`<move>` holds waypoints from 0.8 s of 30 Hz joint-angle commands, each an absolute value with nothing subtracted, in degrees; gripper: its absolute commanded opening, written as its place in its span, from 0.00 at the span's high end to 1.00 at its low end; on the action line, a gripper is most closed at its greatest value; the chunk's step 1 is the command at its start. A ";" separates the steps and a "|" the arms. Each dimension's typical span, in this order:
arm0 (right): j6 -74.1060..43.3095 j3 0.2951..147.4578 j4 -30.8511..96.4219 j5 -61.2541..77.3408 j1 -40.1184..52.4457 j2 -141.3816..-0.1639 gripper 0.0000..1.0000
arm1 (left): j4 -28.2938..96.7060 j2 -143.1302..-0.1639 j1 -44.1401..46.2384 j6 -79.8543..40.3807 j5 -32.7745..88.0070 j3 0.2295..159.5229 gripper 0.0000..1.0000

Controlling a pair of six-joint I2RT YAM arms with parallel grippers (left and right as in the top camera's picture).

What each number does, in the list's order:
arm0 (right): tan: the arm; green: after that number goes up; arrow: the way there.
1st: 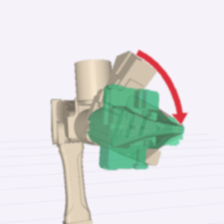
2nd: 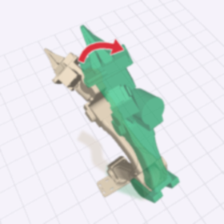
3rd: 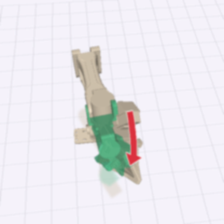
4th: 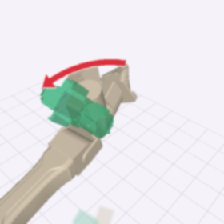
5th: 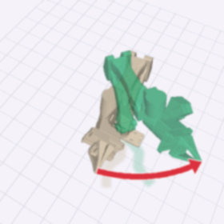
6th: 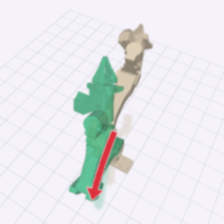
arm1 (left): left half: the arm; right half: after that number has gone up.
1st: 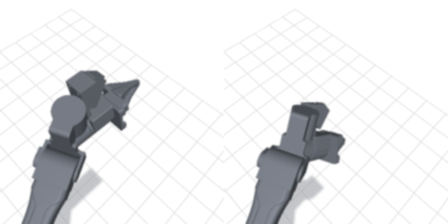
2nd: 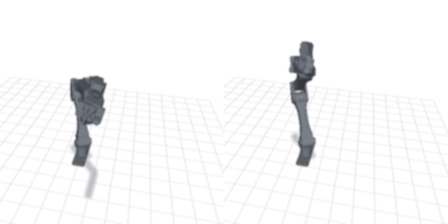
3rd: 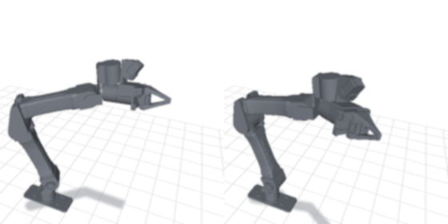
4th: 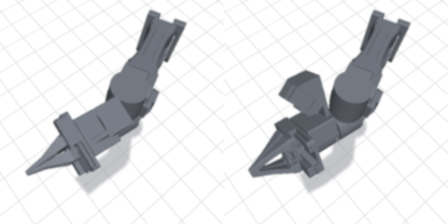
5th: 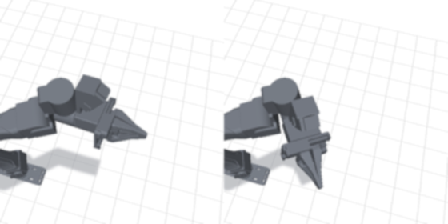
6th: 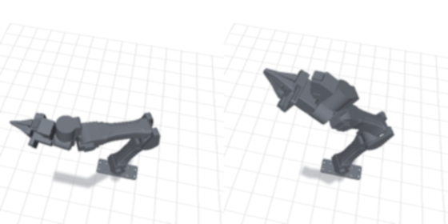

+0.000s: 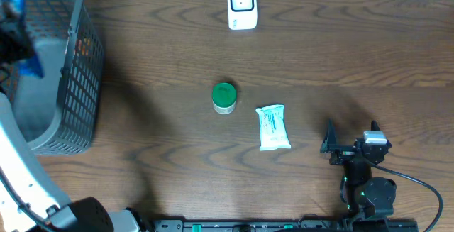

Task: Scan the item barcode
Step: 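Reach the left gripper into the basket and grasp the blue Oreo pack, then swing the Oreo pack under the scanner and drop it on the table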

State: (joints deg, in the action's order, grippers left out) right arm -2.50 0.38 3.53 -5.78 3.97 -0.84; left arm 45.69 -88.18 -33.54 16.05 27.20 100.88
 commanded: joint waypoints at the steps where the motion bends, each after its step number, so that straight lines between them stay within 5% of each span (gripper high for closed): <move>1: -2.07 0.32 3.70 -5.69 3.73 -0.67 0.01 | 45.36 -84.07 -29.80 14.87 55.77 101.21 0.93; 6: -2.07 0.32 3.70 -5.69 3.73 -0.67 0.01 | 45.41 -85.67 -17.78 15.03 77.21 101.19 0.93; 18: -2.07 0.32 3.70 -5.69 3.73 -0.67 0.01 | 44.73 -100.01 16.45 26.57 77.67 99.31 0.93; 21: -2.07 0.32 3.70 -5.69 3.73 -0.67 0.01 | 40.58 -108.05 23.66 25.89 72.10 99.31 0.94; 24: -2.07 0.32 3.70 -5.69 3.73 -0.67 0.01 | 37.19 -113.51 29.85 20.64 51.68 99.31 0.93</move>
